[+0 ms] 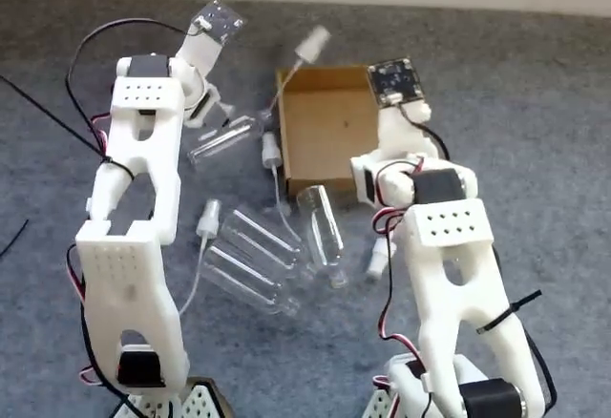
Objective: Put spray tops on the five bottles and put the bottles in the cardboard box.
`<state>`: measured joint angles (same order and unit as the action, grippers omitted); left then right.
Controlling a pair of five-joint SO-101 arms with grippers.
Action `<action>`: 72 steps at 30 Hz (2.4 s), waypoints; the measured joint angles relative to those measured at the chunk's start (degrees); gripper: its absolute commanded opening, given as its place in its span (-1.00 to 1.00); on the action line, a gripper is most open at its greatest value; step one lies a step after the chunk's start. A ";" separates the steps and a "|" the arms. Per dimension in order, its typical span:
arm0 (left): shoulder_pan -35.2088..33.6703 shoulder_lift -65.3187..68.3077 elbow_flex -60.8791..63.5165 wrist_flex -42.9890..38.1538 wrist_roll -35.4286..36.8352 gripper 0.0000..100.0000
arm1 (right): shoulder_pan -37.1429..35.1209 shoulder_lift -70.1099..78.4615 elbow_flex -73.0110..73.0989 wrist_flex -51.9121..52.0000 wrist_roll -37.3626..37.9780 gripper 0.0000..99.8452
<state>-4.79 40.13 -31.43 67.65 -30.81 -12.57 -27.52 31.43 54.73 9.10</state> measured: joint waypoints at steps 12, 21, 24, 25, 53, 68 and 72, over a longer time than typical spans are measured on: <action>0.00 -0.44 0.53 21.71 -2.37 -0.59 | 0.97 0.00 0.00 0.00 0.00 -0.69; -0.44 -13.63 0.62 30.07 2.29 -0.58 | 1.67 5.27 -0.70 7.56 4.92 -0.69; -0.88 -17.05 0.62 30.42 4.04 -0.56 | 2.37 11.34 -4.75 10.64 7.47 -0.69; -0.88 -17.58 0.70 30.51 4.48 -0.54 | 2.37 13.63 -6.15 12.22 8.79 -0.69; 0.18 -18.29 4.40 30.95 7.03 -0.52 | 20.92 44.84 -33.23 25.14 41.58 -0.69; 15.56 -18.29 4.13 30.95 11.43 -0.52 | 20.75 42.73 -33.14 24.00 41.58 -0.69; 16.09 -18.29 2.02 30.95 12.48 -0.52 | 19.08 42.55 -33.05 28.48 41.58 -0.69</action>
<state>11.30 21.85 -29.41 98.59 -18.33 6.51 15.03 -1.63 83.21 50.68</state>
